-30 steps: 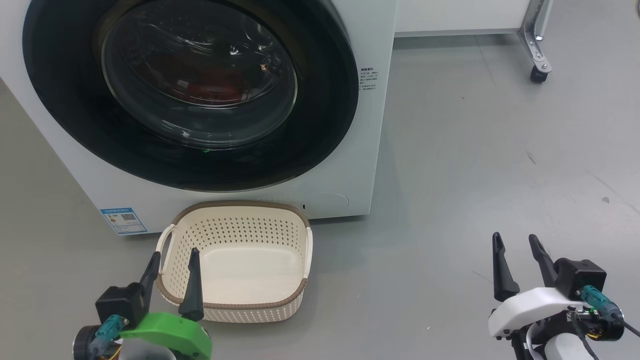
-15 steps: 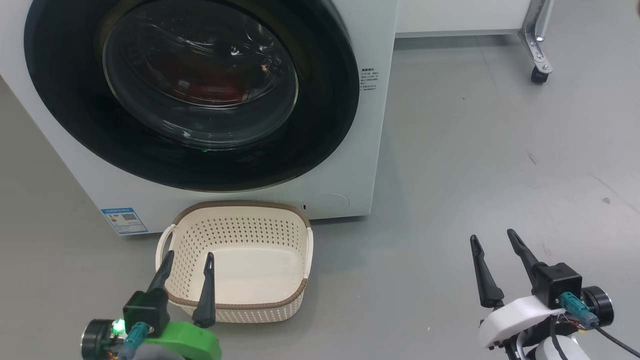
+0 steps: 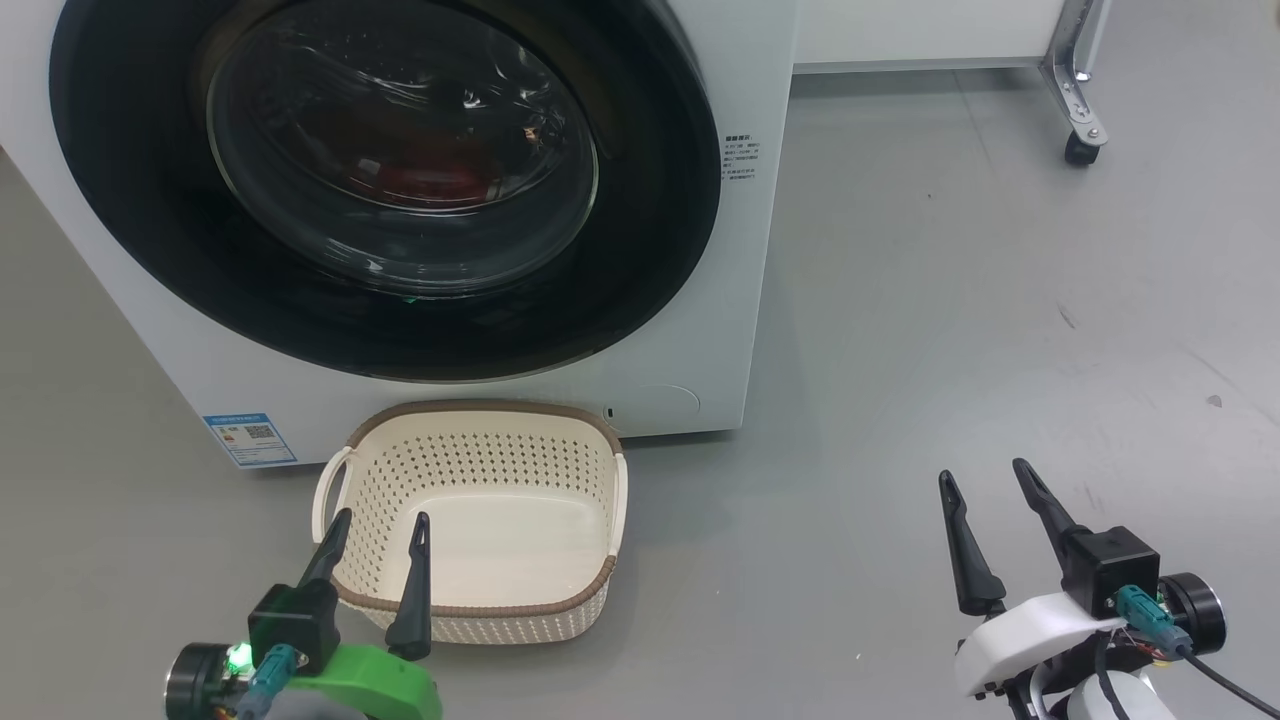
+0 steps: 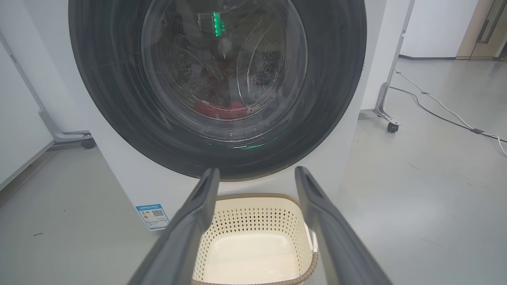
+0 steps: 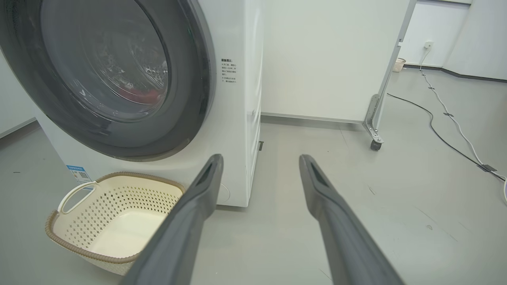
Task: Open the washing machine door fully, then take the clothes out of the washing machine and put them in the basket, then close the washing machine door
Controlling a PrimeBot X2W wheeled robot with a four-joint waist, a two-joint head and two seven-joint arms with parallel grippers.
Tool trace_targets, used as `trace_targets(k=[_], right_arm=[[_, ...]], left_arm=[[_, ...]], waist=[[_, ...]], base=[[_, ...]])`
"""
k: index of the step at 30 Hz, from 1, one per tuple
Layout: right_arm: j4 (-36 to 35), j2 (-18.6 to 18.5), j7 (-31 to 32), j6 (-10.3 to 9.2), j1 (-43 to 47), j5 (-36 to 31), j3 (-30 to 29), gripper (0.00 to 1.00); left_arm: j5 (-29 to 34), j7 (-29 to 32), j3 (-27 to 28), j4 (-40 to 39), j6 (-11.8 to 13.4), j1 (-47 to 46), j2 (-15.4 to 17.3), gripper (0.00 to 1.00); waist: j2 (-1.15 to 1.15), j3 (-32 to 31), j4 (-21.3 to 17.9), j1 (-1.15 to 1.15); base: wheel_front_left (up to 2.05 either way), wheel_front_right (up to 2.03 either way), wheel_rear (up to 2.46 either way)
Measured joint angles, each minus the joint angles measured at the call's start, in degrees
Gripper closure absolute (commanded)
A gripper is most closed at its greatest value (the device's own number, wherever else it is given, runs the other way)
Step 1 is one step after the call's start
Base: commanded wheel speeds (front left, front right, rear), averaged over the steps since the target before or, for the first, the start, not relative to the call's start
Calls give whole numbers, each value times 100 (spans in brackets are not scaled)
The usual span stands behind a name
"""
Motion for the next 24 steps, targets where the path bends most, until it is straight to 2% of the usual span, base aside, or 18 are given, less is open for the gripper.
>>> trace_targets(k=[13, 14, 15, 24], right_arm=[[21, 53, 0, 8, 1, 0, -119, 0], [18, 58, 0, 9, 1, 0, -137, 29], [13, 63, 0, 12, 1, 1, -151, 100], [-67, 138, -1, 116, 1, 86, -290, 100]], left_arm=[[-11, 0, 15, 80, 0, -19, -46, 0], [-11, 0, 16, 81, 0, -24, -51, 0], [-11, 0, 18, 82, 0, -30, -54, 0], [-10, 0, 43, 101, 0, -70, -80, 0]], waist=[[0, 2, 19, 0], [0, 3, 20, 0], [0, 5, 21, 0], [0, 57, 39, 0]], base=[[0, 0, 0], [0, 0, 0], [0, 0, 0], [0, 0, 0]])
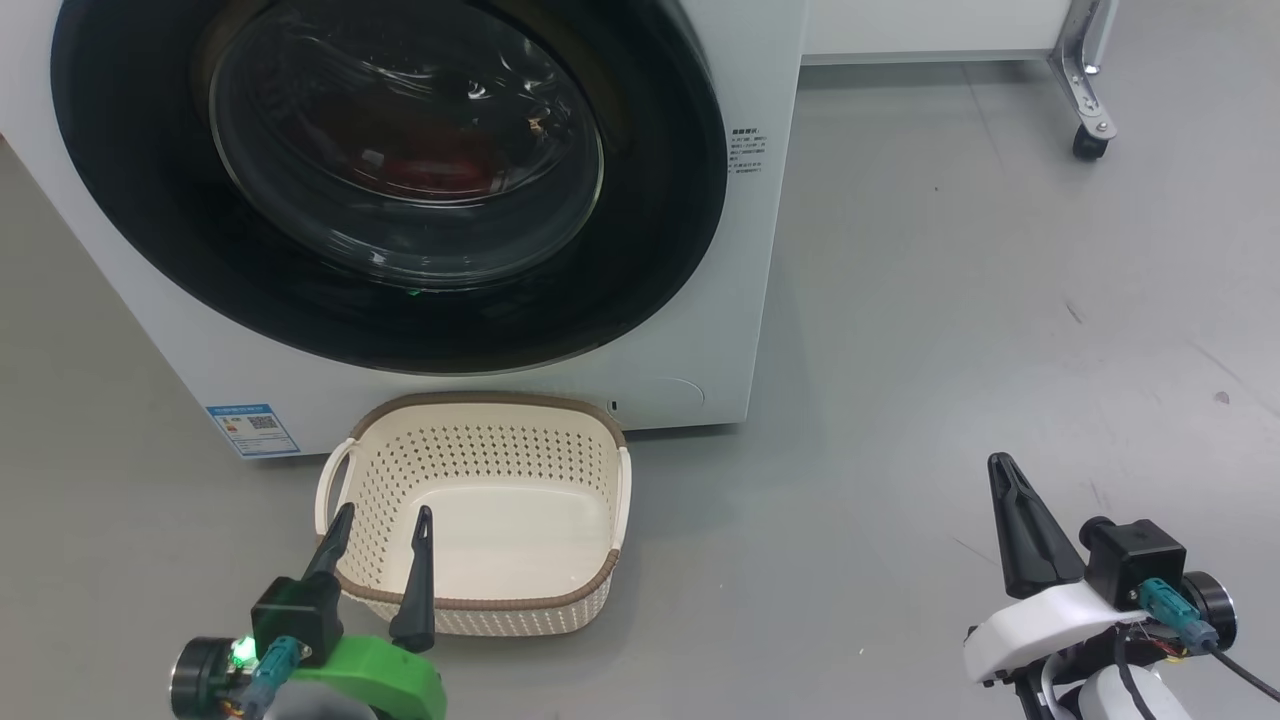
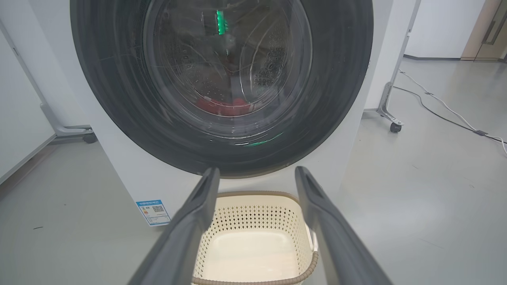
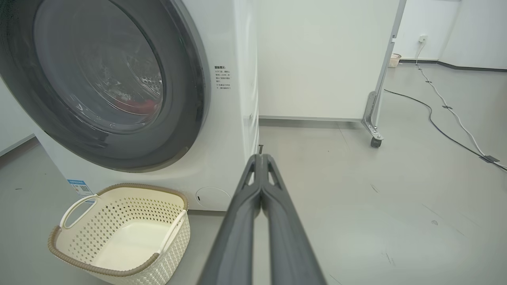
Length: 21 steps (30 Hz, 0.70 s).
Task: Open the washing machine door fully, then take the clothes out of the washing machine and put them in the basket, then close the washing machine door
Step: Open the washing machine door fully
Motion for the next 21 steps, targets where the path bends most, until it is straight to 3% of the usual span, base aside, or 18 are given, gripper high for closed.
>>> trace_targets(k=[7, 14, 21], right_arm=[[-5, 153, 0, 213, -1, 460, -192, 100], [74, 391, -27, 622, -149, 1819, -604, 100], [91, 419, 348, 758, -691, 3094, -990, 100]], left_arm=[[1, 0, 2, -55, 0, -117, -18, 0], [8, 0, 2, -162, 0, -270, -24, 0], [48, -1, -5, -311, 0, -469, -38, 0]], waist=[[0, 150, 41, 0], [0, 395, 91, 0], [0, 671, 152, 0]], base=[[0, 0, 0], [0, 0, 0], [0, 0, 0]])
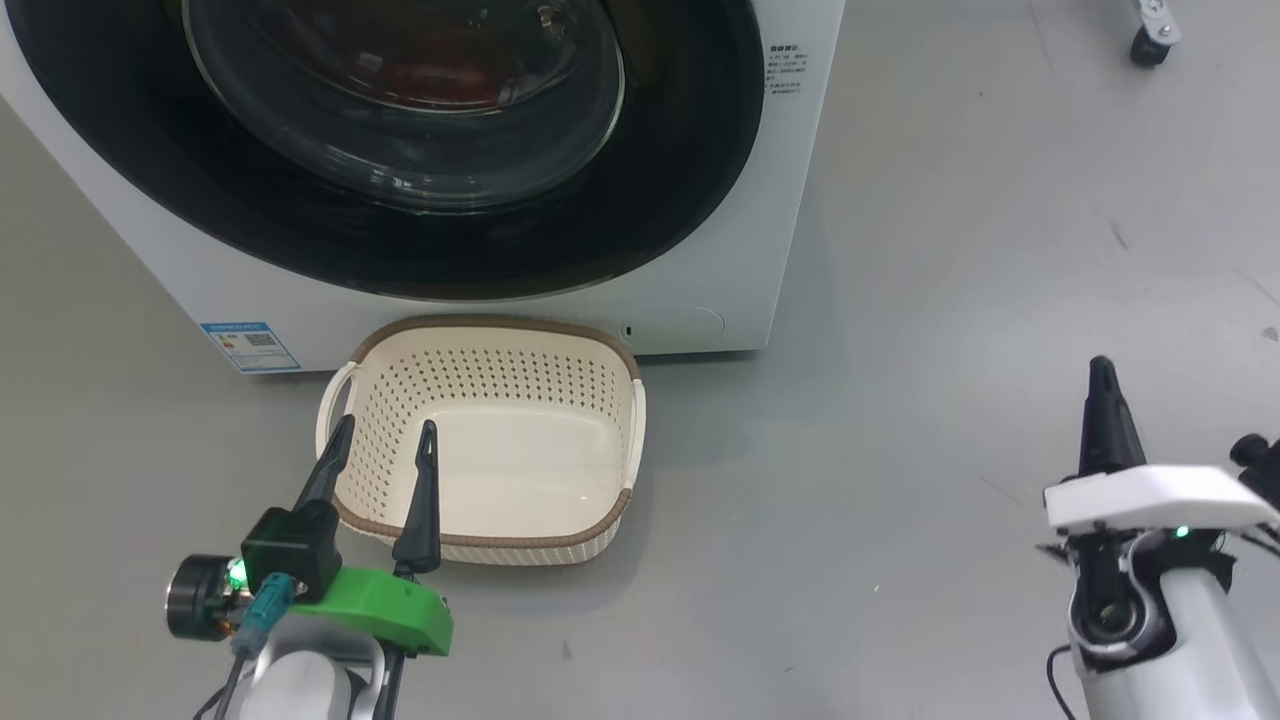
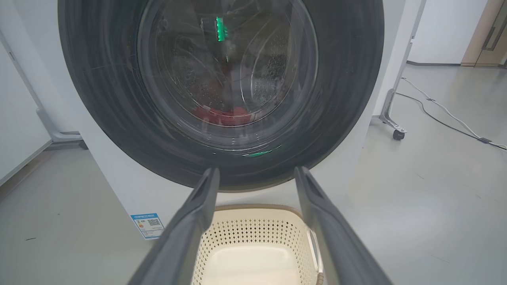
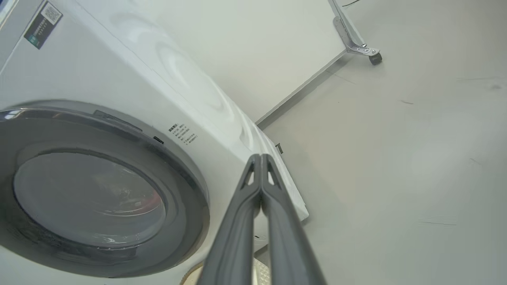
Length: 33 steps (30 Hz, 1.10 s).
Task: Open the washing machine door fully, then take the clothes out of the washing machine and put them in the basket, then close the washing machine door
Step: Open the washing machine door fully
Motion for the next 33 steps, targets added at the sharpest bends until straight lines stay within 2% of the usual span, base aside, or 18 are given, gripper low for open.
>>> trace_targets(k=[8, 14, 17, 23, 33], right_arm=[[-1, -5, 787, 42, -993, 1690, -521, 100], [3, -31, 1558, 42, -1868, 2571, -726, 100], [23, -64, 1887, 18, -2231, 2839, -775, 100], [109, -242, 2446, -210, -2955, 3139, -771, 100], [296, -298, 3138, -467, -4057, 3570, -672, 100]], left_arm=[[11, -5, -46, -197, -4, -306, -16, 0], [12, -5, -145, -368, -12, -617, -32, 0], [12, -5, -208, -396, -37, -730, -45, 0], [12, -5, -230, -520, -54, -933, -56, 0], [-91, -5, -382, -582, -53, -1142, -78, 0]], waist=[[0, 427, 122, 0], [0, 845, 278, 0], [0, 1030, 366, 0], [0, 1375, 578, 0], [0, 1898, 898, 0]], base=[[0, 0, 0], [0, 0, 0], [0, 0, 0], [0, 0, 0], [0, 0, 0]])
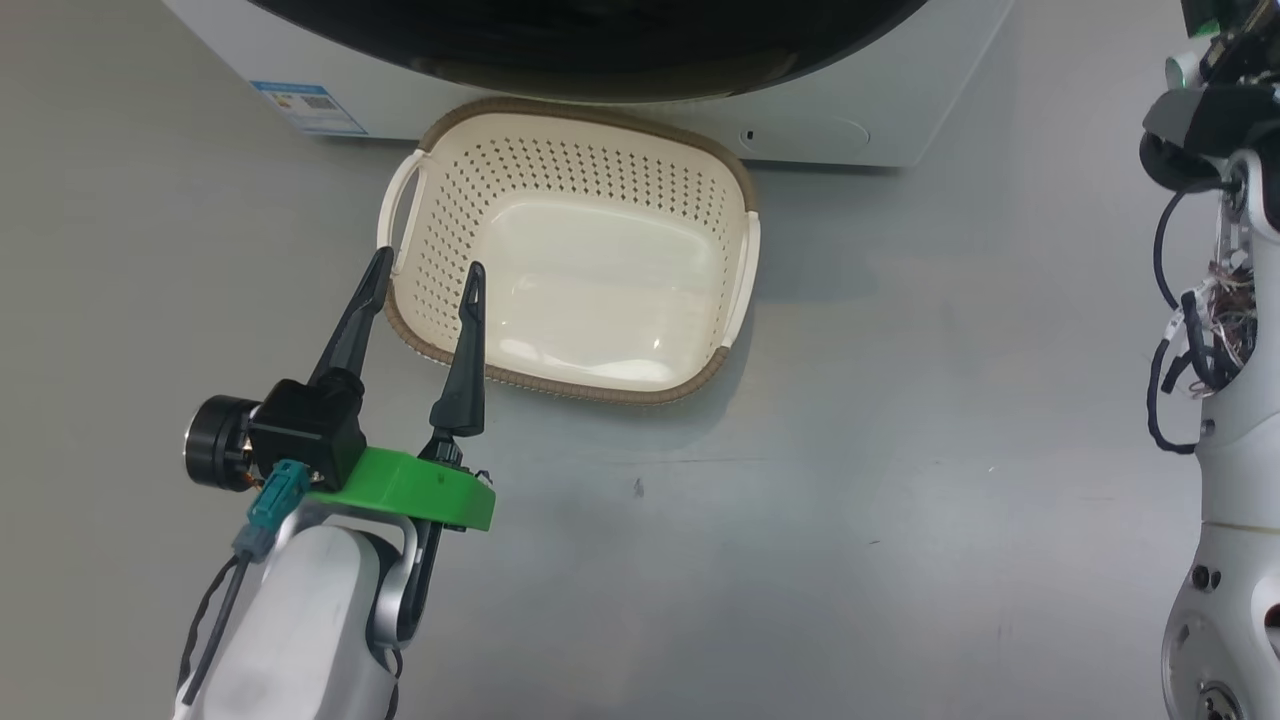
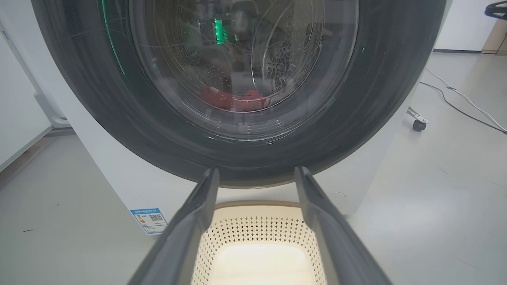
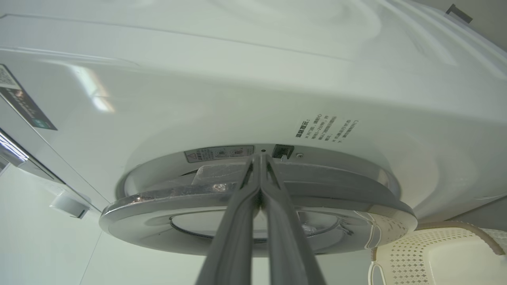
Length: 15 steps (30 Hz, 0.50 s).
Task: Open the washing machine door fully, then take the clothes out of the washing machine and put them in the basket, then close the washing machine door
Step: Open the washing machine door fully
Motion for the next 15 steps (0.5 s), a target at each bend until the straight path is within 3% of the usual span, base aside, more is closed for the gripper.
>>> trace_targets(k=[15], right_arm=[[579, -287, 483, -272, -1115, -47, 297, 100]], left_arm=[[-168, 0, -265, -38, 56, -187, -22, 0]], waist=[[0, 349, 393, 0]], base=[[0, 0, 0]])
